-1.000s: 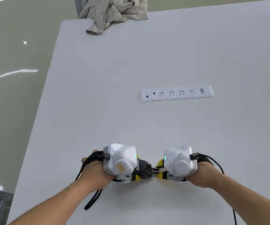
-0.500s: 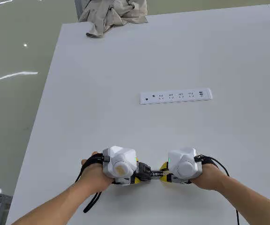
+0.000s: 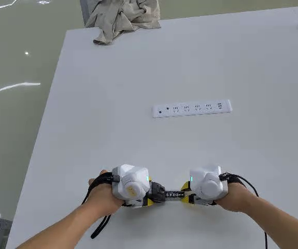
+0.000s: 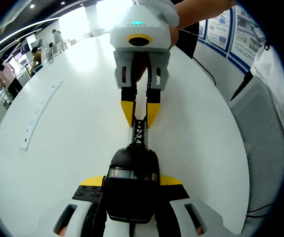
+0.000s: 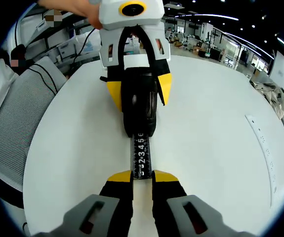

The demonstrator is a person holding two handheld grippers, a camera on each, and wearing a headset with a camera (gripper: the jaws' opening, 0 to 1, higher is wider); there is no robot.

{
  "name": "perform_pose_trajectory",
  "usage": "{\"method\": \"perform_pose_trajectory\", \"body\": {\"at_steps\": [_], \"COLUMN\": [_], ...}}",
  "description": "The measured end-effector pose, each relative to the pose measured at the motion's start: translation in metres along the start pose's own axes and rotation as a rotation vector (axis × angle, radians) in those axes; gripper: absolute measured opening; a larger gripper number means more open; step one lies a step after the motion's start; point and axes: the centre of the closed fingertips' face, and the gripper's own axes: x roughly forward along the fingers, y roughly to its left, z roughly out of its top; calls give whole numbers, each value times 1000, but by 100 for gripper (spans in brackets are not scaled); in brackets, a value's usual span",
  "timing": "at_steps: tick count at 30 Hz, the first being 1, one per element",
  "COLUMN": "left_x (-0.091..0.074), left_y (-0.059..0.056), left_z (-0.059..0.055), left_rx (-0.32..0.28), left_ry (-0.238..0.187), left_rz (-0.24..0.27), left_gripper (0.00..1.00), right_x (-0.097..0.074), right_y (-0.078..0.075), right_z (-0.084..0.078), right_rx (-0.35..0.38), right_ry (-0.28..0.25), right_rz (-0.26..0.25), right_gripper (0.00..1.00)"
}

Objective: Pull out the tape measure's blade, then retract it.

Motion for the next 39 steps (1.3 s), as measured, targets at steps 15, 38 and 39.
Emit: {"method": "perform_pose_trajectory", "body": {"at_steps": [15, 38, 39], "left_x": [-1, 0, 1], "left_y": [0, -1, -1], "left_z": [0, 0, 0], "left_rx": [0, 12, 12], "left_ry": [5, 17, 17], "left_rz": [3, -7, -7], "left_gripper": [35, 35, 35], "right_x": [-12, -37, -38], "right_y": [-2, -4, -4], "right_z": [-15, -45, -46], "right_rx": [7, 27, 30], "right_ry": [16, 38, 40], "right_rz": [-6, -18, -18], "right_gripper": [13, 13, 13]}}
